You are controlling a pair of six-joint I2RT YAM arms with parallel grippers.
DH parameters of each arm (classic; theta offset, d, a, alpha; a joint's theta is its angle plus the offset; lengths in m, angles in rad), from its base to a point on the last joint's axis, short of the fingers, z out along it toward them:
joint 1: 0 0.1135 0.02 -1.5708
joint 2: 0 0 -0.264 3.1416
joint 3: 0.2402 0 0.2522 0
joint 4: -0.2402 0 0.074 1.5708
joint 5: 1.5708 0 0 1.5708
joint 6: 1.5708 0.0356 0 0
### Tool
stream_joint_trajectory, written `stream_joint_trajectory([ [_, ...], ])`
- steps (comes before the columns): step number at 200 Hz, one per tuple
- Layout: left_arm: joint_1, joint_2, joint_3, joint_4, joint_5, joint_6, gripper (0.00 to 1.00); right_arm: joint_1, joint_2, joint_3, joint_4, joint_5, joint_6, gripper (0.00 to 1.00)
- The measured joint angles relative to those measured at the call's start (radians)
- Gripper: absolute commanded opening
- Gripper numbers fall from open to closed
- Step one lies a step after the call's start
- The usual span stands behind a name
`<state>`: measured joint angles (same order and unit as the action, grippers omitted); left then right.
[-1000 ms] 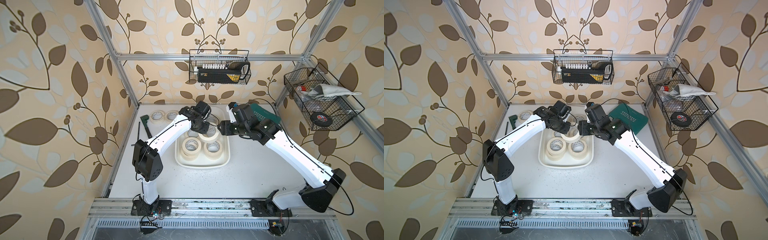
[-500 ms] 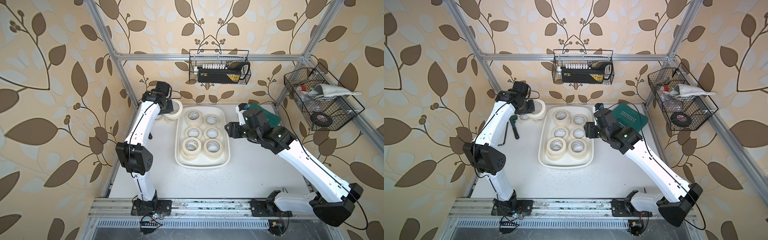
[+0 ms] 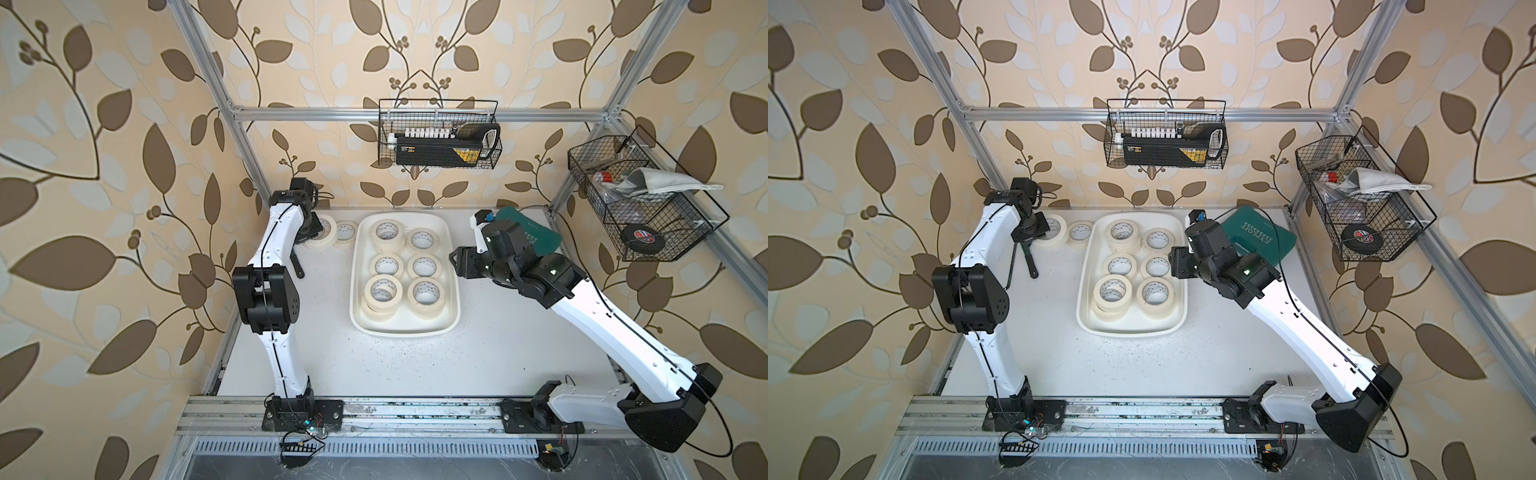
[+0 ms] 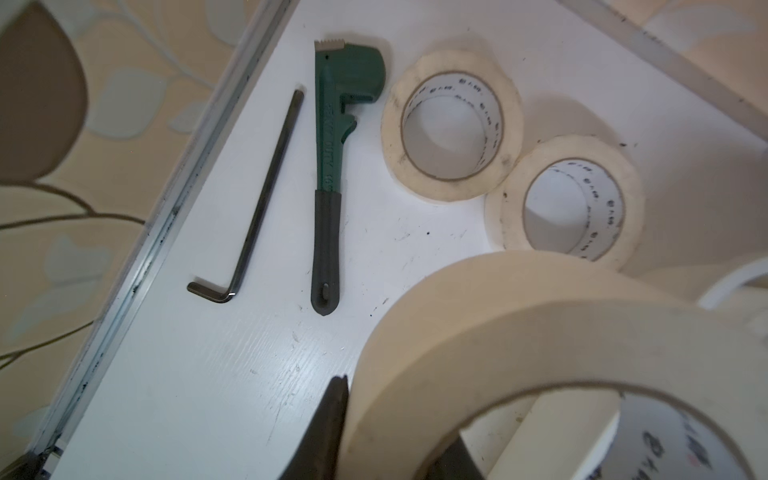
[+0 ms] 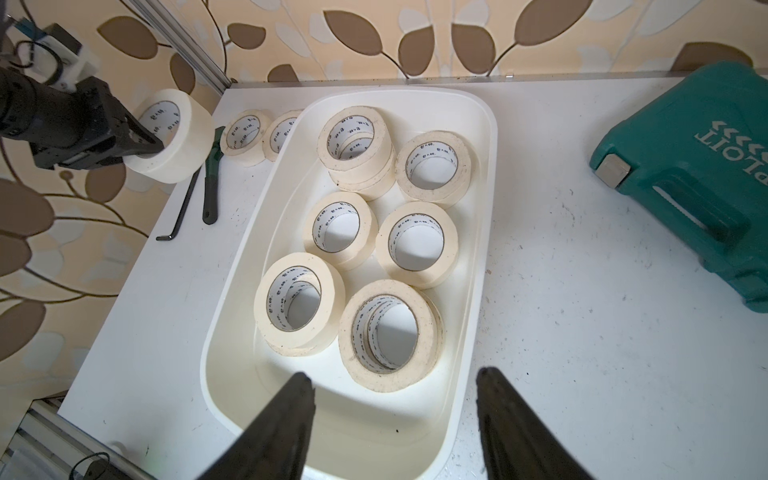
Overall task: Take out the art tape in the storage box
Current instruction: Place the art tape at the center of the board.
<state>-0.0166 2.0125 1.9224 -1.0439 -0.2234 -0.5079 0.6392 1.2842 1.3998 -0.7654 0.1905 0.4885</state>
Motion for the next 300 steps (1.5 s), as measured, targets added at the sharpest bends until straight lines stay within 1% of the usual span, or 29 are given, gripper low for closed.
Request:
stream_joint_trajectory([
  [42,0.004,0.079,-0.055,0.039,0.035,-0.04,0.08,-0.003,0.032,0.0,0.0,-0.008,0.0,0.64],
  [74,0.005,0.093,-0.082,0.081,0.055,-0.06,0.07,-0.008,0.042,0.0,0.002,-0.015,0.0,0.64],
  [134,0.004,0.105,-0.176,0.142,0.088,-0.075,0.07,-0.011,0.097,0.0,0.014,-0.037,0.0,0.64],
  [170,-0.004,0.127,-0.208,0.164,0.095,-0.076,0.12,-0.013,0.134,0.003,0.027,-0.047,0.0,0.64],
  [209,-0.025,0.141,-0.21,0.188,0.095,-0.078,0.12,-0.02,0.205,0.033,0.037,-0.068,0.0,0.65],
  [232,-0.033,0.148,-0.21,0.198,0.096,-0.079,0.14,-0.026,0.265,0.075,0.039,-0.082,0.0,0.65],
  [253,-0.04,0.151,-0.21,0.204,0.096,-0.079,0.2,-0.033,0.319,0.115,0.044,-0.093,0.001,0.65],
  [281,-0.044,0.165,-0.21,0.212,0.096,-0.078,0.23,-0.046,0.404,0.187,0.047,-0.107,0.001,0.65],
  [300,-0.044,0.182,-0.208,0.212,0.096,-0.078,0.26,-0.059,0.48,0.263,0.044,-0.116,0.0,0.65],
])
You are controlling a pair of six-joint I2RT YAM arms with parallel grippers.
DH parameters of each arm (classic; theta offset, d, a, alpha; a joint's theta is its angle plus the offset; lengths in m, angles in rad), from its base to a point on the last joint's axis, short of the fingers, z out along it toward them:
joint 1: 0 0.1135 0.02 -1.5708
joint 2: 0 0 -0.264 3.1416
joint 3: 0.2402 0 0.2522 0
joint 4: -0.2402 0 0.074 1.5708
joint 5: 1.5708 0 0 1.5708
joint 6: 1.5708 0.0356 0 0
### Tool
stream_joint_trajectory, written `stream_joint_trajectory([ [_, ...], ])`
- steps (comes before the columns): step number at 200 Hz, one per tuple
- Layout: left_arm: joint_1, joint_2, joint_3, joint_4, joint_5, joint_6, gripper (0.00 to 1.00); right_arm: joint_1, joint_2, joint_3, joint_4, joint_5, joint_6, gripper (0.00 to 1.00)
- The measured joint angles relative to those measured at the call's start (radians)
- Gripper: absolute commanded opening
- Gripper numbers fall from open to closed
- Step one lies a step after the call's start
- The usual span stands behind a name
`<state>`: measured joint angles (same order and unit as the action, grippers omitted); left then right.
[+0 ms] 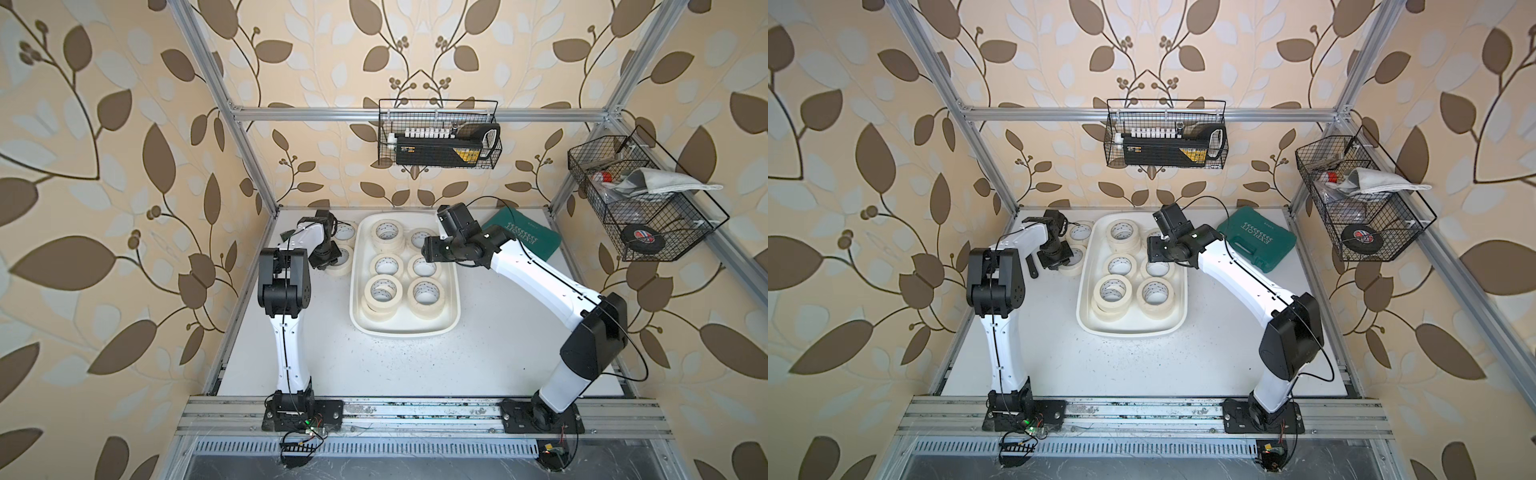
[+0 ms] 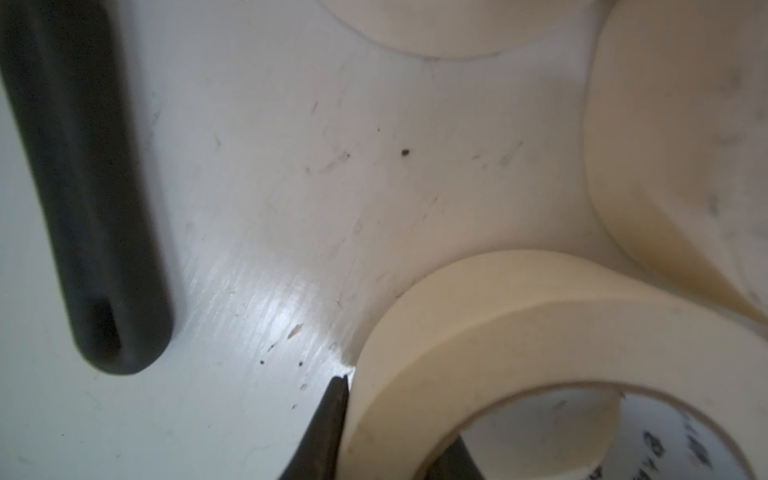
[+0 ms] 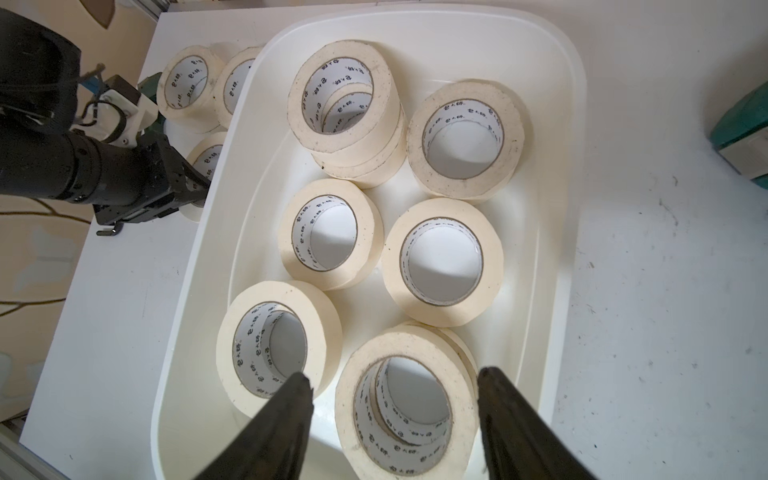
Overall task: Take out the art tape in the storage box
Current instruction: Place the art tape at the center of the board.
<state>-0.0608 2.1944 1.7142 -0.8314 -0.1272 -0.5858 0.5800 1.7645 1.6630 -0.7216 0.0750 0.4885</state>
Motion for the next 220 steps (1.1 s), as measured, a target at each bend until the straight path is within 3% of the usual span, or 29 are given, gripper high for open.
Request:
stream_joint_trajectory([
  [65,-0.01,0.008,0.006,0.006,0.006,-0.003,0.52,-0.018,0.276,0.281,-0.034,-0.005,-0.014,0.64],
  [127,-0.04,-0.014,0.003,-0.012,0.024,0.003,0.62,-0.018,0.487,0.492,-0.09,-0.041,0.0,0.71],
  [220,-0.151,-0.367,-0.122,-0.037,0.023,0.003,0.68,-0.054,0.675,0.689,-0.085,-0.071,0.063,0.73],
])
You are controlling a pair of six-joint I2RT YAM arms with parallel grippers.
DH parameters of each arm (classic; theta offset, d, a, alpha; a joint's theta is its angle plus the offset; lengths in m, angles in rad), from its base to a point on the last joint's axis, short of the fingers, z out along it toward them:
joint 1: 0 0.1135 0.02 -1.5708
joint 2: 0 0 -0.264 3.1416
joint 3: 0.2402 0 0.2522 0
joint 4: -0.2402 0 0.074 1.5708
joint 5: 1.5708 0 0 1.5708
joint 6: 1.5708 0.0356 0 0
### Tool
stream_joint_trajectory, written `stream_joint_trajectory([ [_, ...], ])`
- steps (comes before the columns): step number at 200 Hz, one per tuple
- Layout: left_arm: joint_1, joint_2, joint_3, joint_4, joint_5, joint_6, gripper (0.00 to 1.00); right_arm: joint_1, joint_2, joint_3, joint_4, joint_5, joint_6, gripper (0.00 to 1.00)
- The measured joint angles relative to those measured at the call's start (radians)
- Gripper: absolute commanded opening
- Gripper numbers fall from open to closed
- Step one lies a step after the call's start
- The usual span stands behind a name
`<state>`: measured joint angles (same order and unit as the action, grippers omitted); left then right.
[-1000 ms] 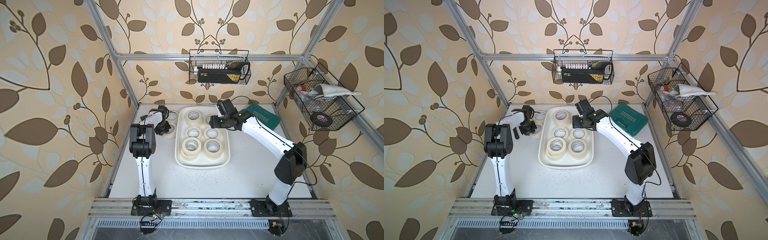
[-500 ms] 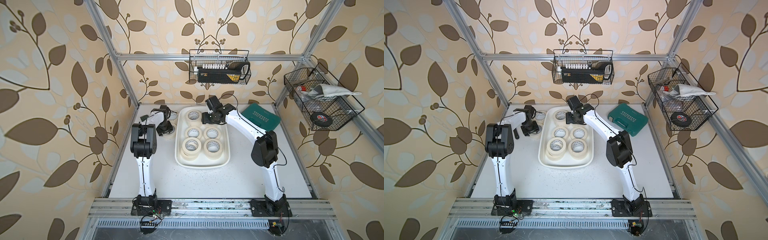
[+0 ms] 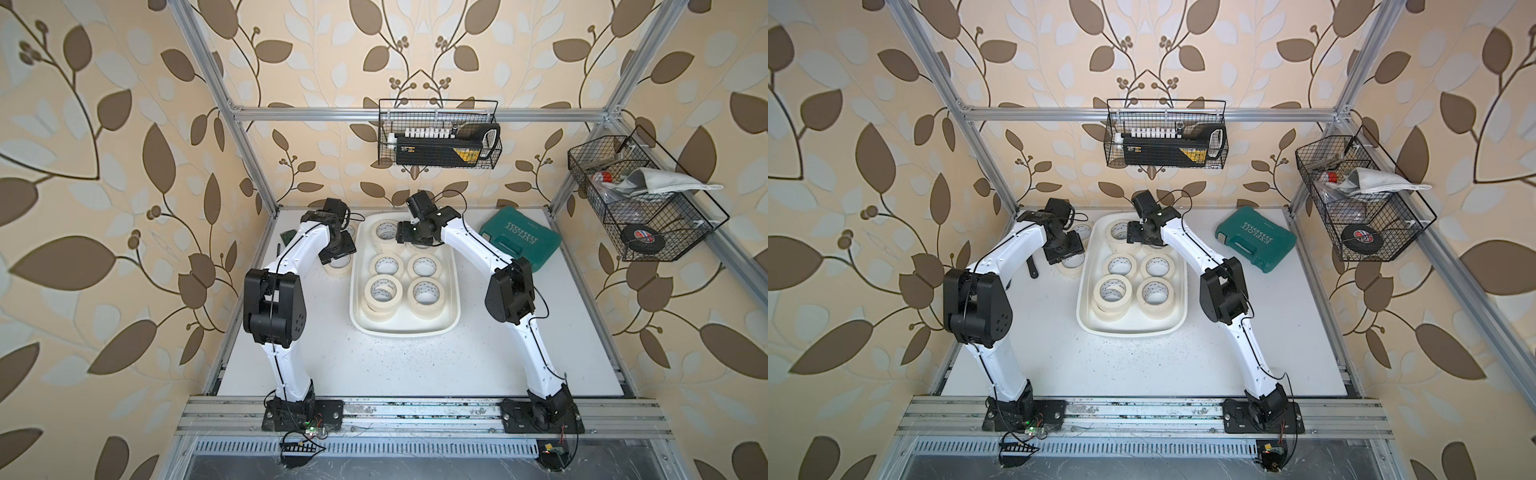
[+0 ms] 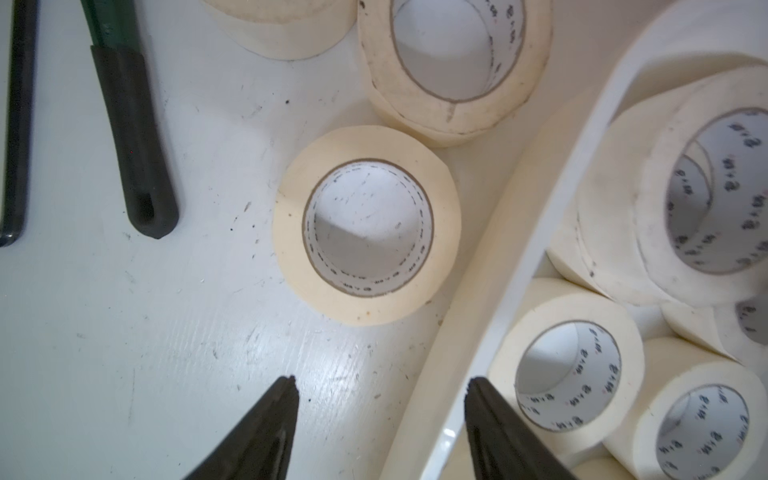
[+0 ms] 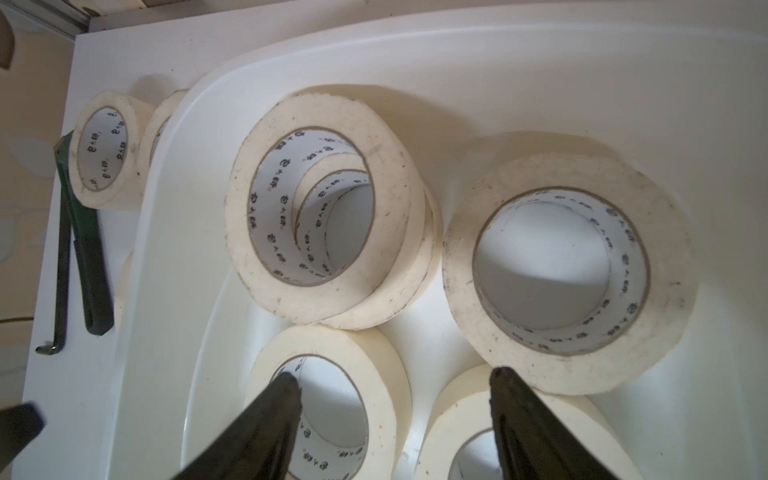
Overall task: Take out the art tape in the storage box
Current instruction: Place the art tape at the center of the board, then pick up the art tape from the storage box.
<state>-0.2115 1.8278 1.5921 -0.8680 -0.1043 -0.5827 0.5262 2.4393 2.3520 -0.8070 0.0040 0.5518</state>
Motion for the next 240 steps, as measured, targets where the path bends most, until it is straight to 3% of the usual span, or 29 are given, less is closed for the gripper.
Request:
stream_joint_trajectory([
  [133,-0.051,-0.425,-0.198,0.003,0.027,0.006,0.71,-0.011,0.123,0.132,0.072,0.035,0.08,0.68],
  [240,-0.051,-0.534,-0.235,0.002,0.037,0.029,0.71,0.01,0.186,0.157,0.118,0.068,0.118,0.61],
])
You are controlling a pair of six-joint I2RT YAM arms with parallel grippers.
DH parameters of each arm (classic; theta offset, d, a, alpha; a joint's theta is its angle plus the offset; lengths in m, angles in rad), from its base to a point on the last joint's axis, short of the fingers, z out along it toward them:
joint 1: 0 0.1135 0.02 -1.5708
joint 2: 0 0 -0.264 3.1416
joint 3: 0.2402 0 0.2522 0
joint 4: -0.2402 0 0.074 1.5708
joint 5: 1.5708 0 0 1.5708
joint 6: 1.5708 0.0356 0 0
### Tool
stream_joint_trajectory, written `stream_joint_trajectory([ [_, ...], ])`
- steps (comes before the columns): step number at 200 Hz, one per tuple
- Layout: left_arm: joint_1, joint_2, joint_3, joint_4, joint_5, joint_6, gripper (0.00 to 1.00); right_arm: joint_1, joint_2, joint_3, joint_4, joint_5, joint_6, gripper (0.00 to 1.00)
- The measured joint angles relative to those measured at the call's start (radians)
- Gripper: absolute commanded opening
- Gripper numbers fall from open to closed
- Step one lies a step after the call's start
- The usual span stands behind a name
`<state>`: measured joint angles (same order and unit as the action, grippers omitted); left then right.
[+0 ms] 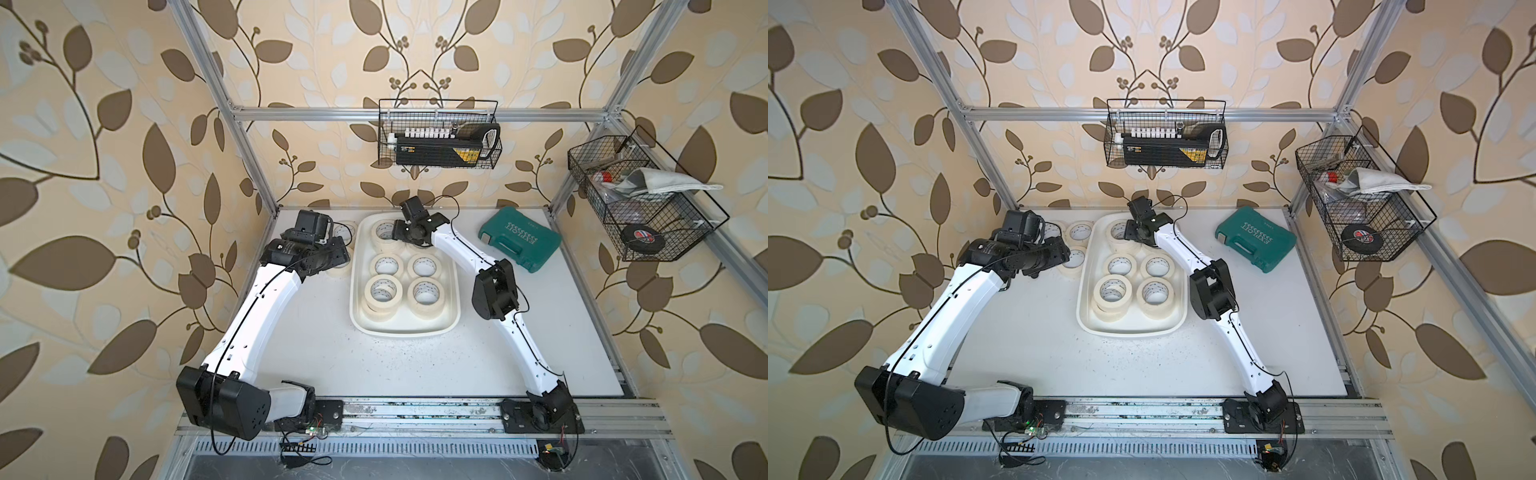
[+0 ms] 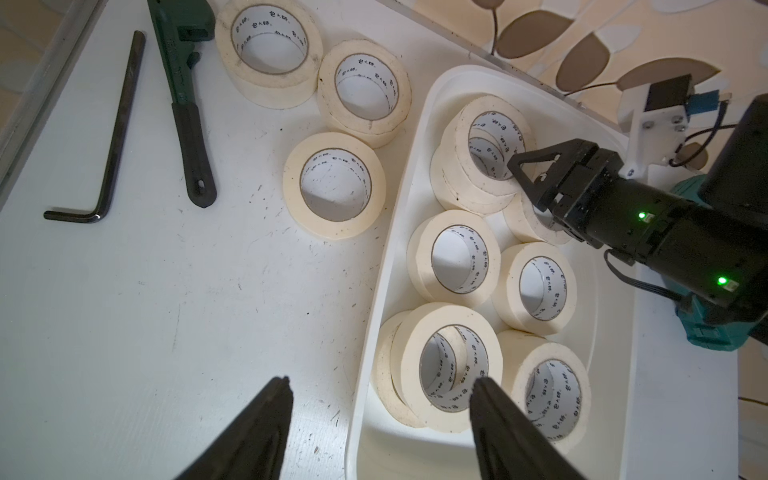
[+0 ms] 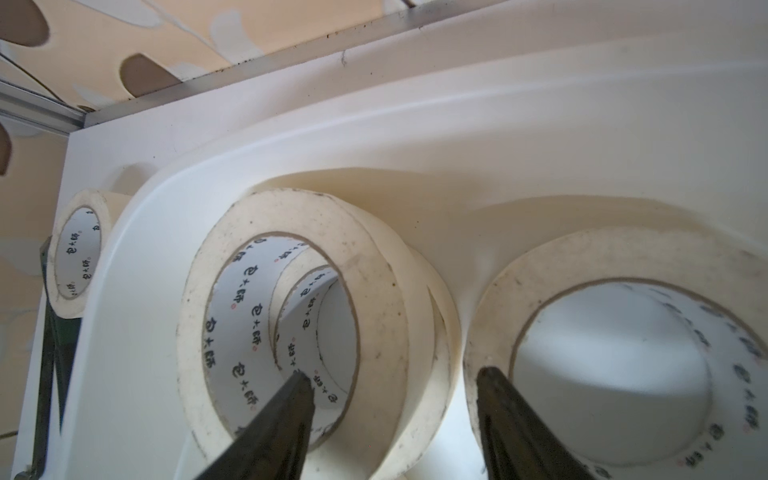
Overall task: Take out the art tape in the storage box
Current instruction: Pick up the art tape from the storage box.
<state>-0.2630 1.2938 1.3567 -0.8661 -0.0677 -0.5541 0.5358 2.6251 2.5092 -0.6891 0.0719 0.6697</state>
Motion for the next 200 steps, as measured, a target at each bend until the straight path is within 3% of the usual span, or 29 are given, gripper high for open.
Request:
stream_joint_trajectory([
  [45,0.0,-0.029,-0.008,0.001,0.0,0.003,0.71,-0.003,0.007,0.0,0.007,0.002,0.004,0.5],
  [82,0.0,-0.044,-0.018,0.0,0.0,0.004,0.71,-0.005,0.007,-0.002,0.028,-0.008,0.0,0.24],
  [163,0.0,-0.053,-0.02,0.0,-0.003,0.008,0.71,-0.027,-0.073,-0.124,0.053,-0.039,-0.021,0.05],
  [200,0.0,-0.058,-0.02,0.0,-0.004,0.008,0.72,-0.037,-0.126,-0.181,0.014,-0.04,-0.044,0.01],
])
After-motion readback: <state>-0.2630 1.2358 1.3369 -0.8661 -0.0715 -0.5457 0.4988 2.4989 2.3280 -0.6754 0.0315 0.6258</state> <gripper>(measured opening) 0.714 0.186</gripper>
